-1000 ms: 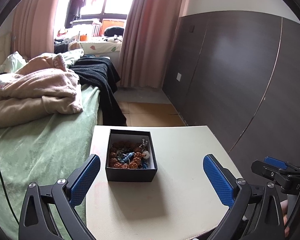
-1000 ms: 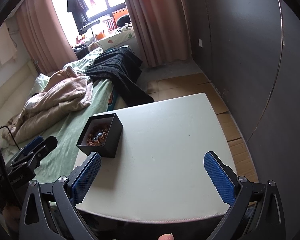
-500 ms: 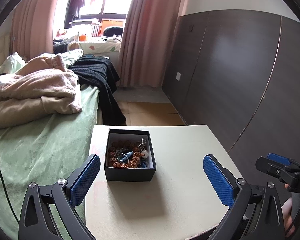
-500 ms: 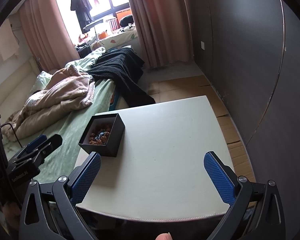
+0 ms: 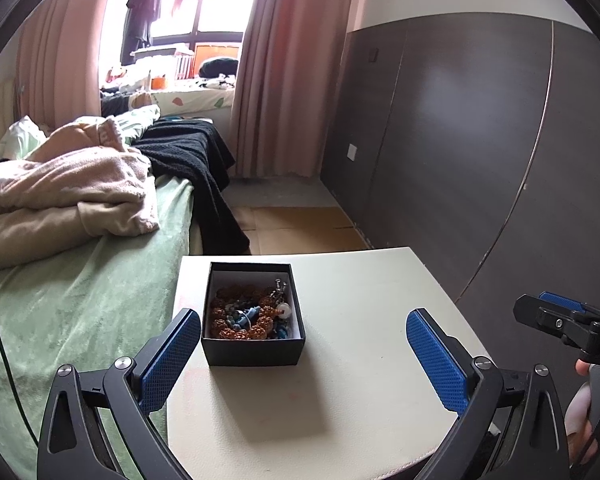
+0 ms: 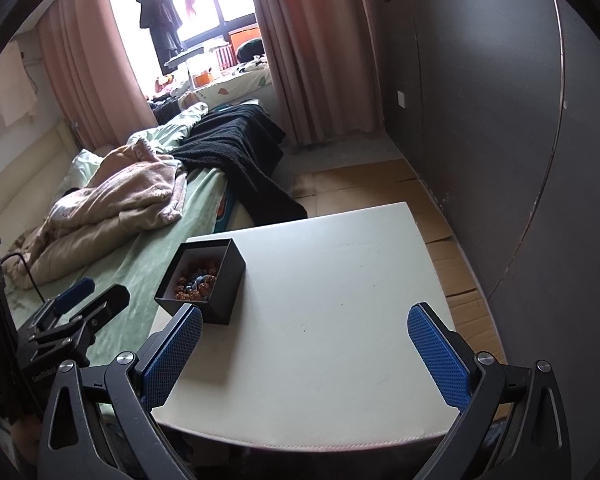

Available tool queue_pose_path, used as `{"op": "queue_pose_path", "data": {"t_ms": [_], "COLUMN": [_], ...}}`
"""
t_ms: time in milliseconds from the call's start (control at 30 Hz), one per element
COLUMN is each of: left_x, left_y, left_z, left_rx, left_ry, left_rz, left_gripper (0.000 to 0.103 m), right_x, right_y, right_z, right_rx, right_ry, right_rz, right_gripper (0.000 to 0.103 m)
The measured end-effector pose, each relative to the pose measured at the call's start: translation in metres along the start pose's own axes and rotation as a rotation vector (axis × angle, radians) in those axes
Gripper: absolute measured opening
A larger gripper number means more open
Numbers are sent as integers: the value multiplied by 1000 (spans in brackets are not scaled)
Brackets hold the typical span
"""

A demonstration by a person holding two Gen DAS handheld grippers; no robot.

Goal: Organize jewelry

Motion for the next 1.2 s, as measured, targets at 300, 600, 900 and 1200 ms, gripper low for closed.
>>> {"op": "queue_pose_path", "data": {"t_ms": [300, 600, 900, 1200], "left_x": [2, 2, 3, 2], "left_y": [-2, -2, -3, -4], "left_z": [-1, -1, 1, 2], "left_rx": [-10, -11, -3, -9], "left_ry": [5, 3, 10, 7], "left_rz": [-13, -10, -25, -23], "left_gripper": [102, 102, 102, 102], "right_x": [3, 2, -1, 0], "right_y": [-1, -1, -4, -4], "right_z": [3, 0, -3, -4], "right_rx": [-2, -10, -20, -26], "right_ry": [-5, -10, -13, -19], "right_rz": [-1, 2, 15, 9], "right_gripper": [103, 103, 103, 103]}}
Point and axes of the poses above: each gripper's, at about its wrist camera, not at the fingertips, and z roughly against the way its jaws point, x to its right, y to its top, the point moved 5 cm from there along -z, roughly the way its jaws point
